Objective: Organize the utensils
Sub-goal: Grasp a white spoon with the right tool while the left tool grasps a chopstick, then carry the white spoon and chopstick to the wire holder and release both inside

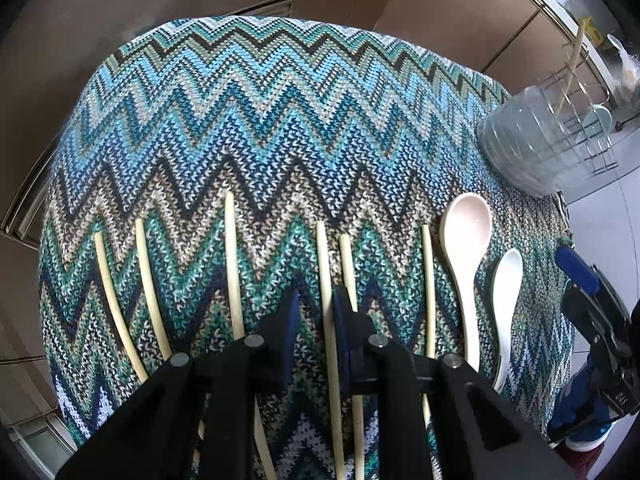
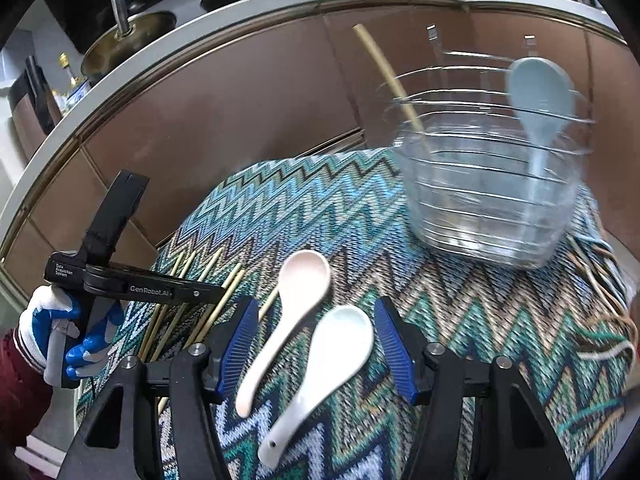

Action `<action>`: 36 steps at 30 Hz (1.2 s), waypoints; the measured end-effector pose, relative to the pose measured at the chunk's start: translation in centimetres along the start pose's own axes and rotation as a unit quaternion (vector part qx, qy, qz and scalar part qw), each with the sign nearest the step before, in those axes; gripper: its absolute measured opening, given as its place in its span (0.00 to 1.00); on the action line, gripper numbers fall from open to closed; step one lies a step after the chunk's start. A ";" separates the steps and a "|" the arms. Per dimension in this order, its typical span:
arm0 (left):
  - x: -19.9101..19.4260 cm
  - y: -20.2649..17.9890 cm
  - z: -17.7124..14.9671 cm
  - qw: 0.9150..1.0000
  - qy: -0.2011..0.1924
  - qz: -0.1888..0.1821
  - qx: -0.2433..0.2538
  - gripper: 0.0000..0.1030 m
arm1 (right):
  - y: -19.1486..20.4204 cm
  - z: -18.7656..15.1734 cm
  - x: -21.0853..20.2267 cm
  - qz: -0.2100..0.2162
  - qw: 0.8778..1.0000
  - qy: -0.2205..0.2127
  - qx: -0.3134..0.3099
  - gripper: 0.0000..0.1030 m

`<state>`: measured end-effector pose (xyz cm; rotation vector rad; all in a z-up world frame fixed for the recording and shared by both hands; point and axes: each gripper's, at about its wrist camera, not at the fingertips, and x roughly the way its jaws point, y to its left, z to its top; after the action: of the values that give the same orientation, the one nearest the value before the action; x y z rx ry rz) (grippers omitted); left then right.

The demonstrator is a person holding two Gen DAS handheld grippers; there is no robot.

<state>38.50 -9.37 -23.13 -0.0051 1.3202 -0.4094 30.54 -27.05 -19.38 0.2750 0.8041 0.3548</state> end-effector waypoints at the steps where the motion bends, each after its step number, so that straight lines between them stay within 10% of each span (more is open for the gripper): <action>1: 0.1 0.0 0.1 1.000 0.001 0.001 0.002 0.16 | 0.0 0.5 0.8 0.006 1.000 0.009 -0.003 0.51; 15: 0.6 1.1 1.4 1.000 0.011 -0.008 0.013 0.07 | -0.3 3.5 9.0 0.017 0.993 0.116 -0.028 0.34; 20: 0.5 1.5 1.3 1.000 0.007 -0.008 0.006 0.06 | -0.1 3.7 10.7 0.011 0.989 0.145 -0.038 0.10; 36: -9.0 -0.9 -4.8 0.990 -0.143 -0.013 0.007 0.04 | 6.2 2.3 1.4 -0.014 0.998 0.020 -0.066 0.08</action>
<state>32.10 -6.49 -15.76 -0.0678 1.0347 -0.4223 31.91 -21.09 -16.48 0.1335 0.8198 0.3874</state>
